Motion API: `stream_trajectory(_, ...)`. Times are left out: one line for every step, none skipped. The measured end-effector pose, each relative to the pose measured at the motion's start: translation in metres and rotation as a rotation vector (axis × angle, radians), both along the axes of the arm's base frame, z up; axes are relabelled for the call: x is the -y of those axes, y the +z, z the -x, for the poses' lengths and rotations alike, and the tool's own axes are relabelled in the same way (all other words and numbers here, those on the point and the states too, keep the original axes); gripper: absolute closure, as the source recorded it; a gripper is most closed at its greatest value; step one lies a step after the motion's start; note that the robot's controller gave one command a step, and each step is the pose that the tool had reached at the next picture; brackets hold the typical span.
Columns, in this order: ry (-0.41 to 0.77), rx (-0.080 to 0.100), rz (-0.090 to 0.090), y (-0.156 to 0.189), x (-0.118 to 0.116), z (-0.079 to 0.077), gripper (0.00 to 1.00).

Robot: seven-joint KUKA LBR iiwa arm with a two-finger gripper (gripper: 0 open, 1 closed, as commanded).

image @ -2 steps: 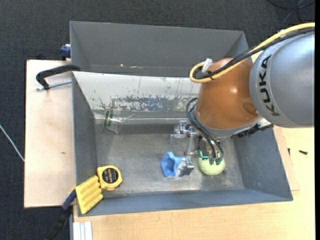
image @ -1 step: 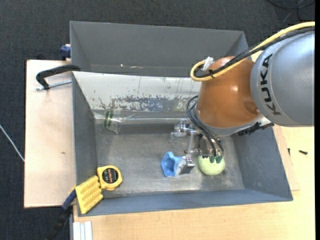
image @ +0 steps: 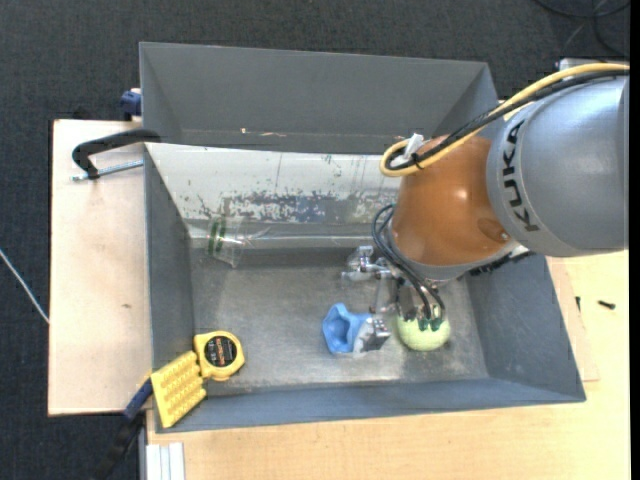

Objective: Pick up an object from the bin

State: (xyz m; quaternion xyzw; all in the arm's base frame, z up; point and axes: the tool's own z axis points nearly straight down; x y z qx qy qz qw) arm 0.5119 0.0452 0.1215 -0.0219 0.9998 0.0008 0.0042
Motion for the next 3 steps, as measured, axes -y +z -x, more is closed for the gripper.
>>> stream_trajectory(-0.194, -0.006, -0.001, -0.045, 0.003, 0.014, 1.00)
stream_trajectory(-0.194, -0.006, -0.001, -0.045, 0.003, 0.014, 1.00)
stream_trajectory(-0.201, 0.004, -0.002, 0.145, 0.001, 0.008, 1.00)
